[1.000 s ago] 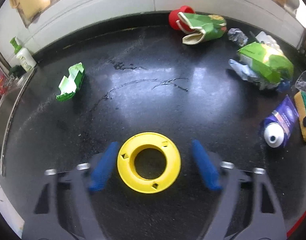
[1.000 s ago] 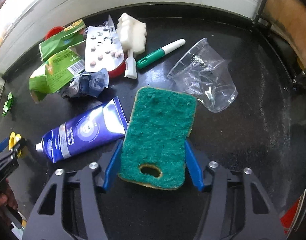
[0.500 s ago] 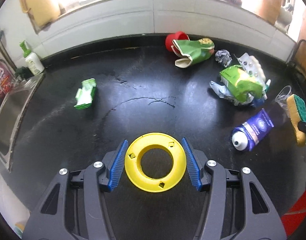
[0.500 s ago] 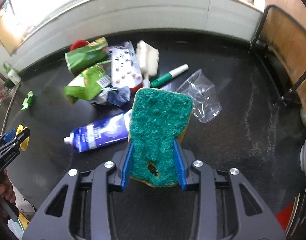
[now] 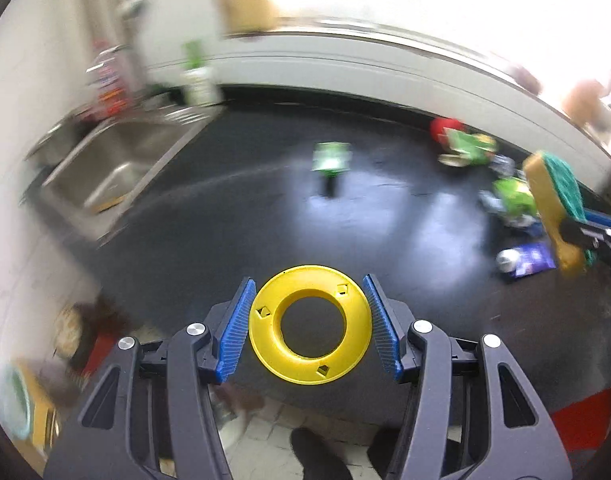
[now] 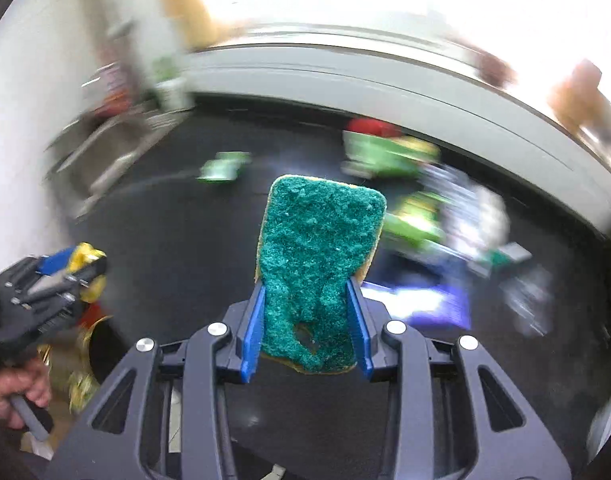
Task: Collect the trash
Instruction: 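Carry both items to the black bin and open both tools to drop them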
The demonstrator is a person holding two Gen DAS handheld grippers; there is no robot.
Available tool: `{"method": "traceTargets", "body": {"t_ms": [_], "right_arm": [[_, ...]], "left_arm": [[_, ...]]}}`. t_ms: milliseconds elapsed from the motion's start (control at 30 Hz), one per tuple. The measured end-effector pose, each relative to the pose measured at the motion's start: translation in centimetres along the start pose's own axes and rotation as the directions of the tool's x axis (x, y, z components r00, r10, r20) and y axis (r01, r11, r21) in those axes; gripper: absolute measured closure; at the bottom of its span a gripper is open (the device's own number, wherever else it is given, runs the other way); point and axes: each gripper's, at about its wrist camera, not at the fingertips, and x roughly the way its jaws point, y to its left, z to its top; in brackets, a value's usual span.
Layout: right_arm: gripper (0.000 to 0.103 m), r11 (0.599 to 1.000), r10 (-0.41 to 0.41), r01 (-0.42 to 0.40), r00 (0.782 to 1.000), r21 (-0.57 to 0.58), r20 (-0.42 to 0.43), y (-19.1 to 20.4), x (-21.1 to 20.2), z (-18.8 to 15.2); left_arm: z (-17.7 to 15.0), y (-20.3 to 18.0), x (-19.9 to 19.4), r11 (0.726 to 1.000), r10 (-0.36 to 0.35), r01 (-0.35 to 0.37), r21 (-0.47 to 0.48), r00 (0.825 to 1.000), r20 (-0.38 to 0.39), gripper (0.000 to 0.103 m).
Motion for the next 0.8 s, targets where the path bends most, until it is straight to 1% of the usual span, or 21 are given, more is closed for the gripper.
{"method": "traceTargets", "body": {"t_ms": [33, 67, 100, 133, 167, 200, 233, 267, 300, 333, 367, 400, 467, 500, 533, 567, 600, 667, 733, 800], "right_arm": [[0.065, 0.997, 0.058, -0.058, 0.998, -0.05, -0.005, 2.8, 0.5, 0.5], [0.065, 0.992, 0.099, -0.1, 0.995, -0.082, -0.015, 4.8, 0.9, 0.9], [0.065, 0.981, 0.152, -0.154, 0.988, -0.121, -0.033, 7.4, 1.5, 1.2], [0.065, 0.965, 0.201, -0.207, 0.978, -0.159, -0.052, 10.0, 2.0, 1.4], [0.065, 0.939, 0.261, -0.273, 0.962, -0.211, -0.083, 13.5, 2.6, 1.4], [0.065, 0.917, 0.299, -0.316, 0.948, -0.244, -0.106, 16.1, 3.1, 1.3], [0.065, 0.88, 0.352, -0.38, 0.925, -0.285, -0.146, 19.4, 3.9, 1.0], [0.065, 0.852, 0.384, -0.421, 0.906, -0.31, -0.176, 22.0, 4.4, 0.7], [0.065, 0.826, 0.41, -0.459, 0.888, -0.329, -0.209, 24.2, 4.9, 0.3], [0.064, 0.798, 0.433, -0.495, 0.868, -0.344, -0.245, 26.4, 5.6, -0.2], [0.064, 0.764, 0.453, -0.535, 0.843, -0.36, -0.292, 29.0, 6.5, -1.0], [0.064, 0.742, 0.458, -0.558, 0.827, -0.372, -0.326, 31.1, 7.4, -1.5], [0.063, 0.697, 0.463, -0.605, 0.79, -0.386, -0.402, 35.1, 9.5, -3.0], [0.063, 0.686, 0.452, -0.612, 0.782, -0.392, -0.429, 36.5, 10.7, -3.6], [0.063, 0.674, 0.442, -0.625, 0.769, -0.395, -0.462, 38.3, 12.2, -4.4], [0.063, 0.667, 0.433, -0.63, 0.763, -0.398, -0.48, 39.5, 13.2, -5.0], [0.063, 0.659, 0.418, -0.633, 0.757, -0.407, -0.502, 40.8, 14.5, -5.6], [0.062, 0.64, 0.394, -0.64, 0.748, -0.425, -0.534, 43.2, 16.7, -6.8], [0.061, 0.634, 0.368, -0.642, 0.741, -0.431, -0.562, 45.2, 19.2, -7.7], [0.061, 0.638, 0.339, -0.644, 0.728, -0.423, -0.596, 46.8, 22.2, -8.6]], "left_arm": [[-0.8, 1.5, -0.4, 0.999, 0.025, -0.025, -0.03, 1.0, -0.004, 0.049], [-1.7, 3.3, -0.9, 0.997, 0.05, -0.051, -0.066, 0.999, -0.01, 0.049], [-2.7, 5.0, -1.4, 0.991, 0.077, -0.079, -0.105, 0.997, -0.018, 0.049], [-4.1, 7.3, -2.0, 0.981, 0.119, -0.123, -0.153, 0.992, -0.033, 0.049], [-5.5, 9.3, -2.4, 0.968, 0.152, -0.159, -0.193, 0.987, -0.048, 0.049], [-6.4, 10.5, -2.7, 0.959, 0.173, -0.181, -0.218, 0.983, -0.058, 0.049], [-8.0, 12.5, -3.0, 0.941, 0.208, -0.222, -0.257, 0.975, -0.082, 0.049], [-9.2, 13.9, -3.1, 0.927, 0.226, -0.245, -0.283, 0.969, -0.099, 0.049], [-11.0, 15.9, -3.4, 0.907, 0.243, -0.27, -0.324, 0.962, -0.121, 0.049], [-12.1, 17.1, -3.4, 0.892, 0.255, -0.286, -0.349, 0.958, -0.133, 0.049], [-13.4, 18.4, -3.4, 0.877, 0.266, -0.304, -0.373, 0.952, -0.149, 0.049], [-14.7, 19.6, -3.2, 0.863, 0.271, -0.315, -0.395, 0.949, -0.163, 0.049], [-17.5, 22.3, -2.3, 0.827, 0.254, -0.315, -0.466, 0.948, -0.191, 0.049], [-18.8, 23.7, -2.1, 0.807, 0.241, -0.307, -0.505, 0.951, -0.193, 0.049], [-20.3, 25.1, -1.5, 0.784, 0.222, -0.29, -0.548, 0.957, -0.188, 0.049], [-21.2, 26.0, -0.7, 0.768, 0.208, -0.28, -0.577, 0.96, -0.189, 0.049], [-22.3, 26.5, -0.3, 0.758, 0.197, -0.271, -0.593, 0.962, -0.188, 0.049], [-23.7, 27.5, 1.6, 0.744, 0.19, -0.274, -0.61, 0.961, -0.199, 0.049], [-24.8, 28.6, 3.6, 0.733, 0.163, -0.255, -0.63, 0.966, -0.202, 0.049], [-25.6, 29.4, 5.0, 0.729, 0.154, -0.248, -0.638, 0.968, -0.199, 0.049]]}}
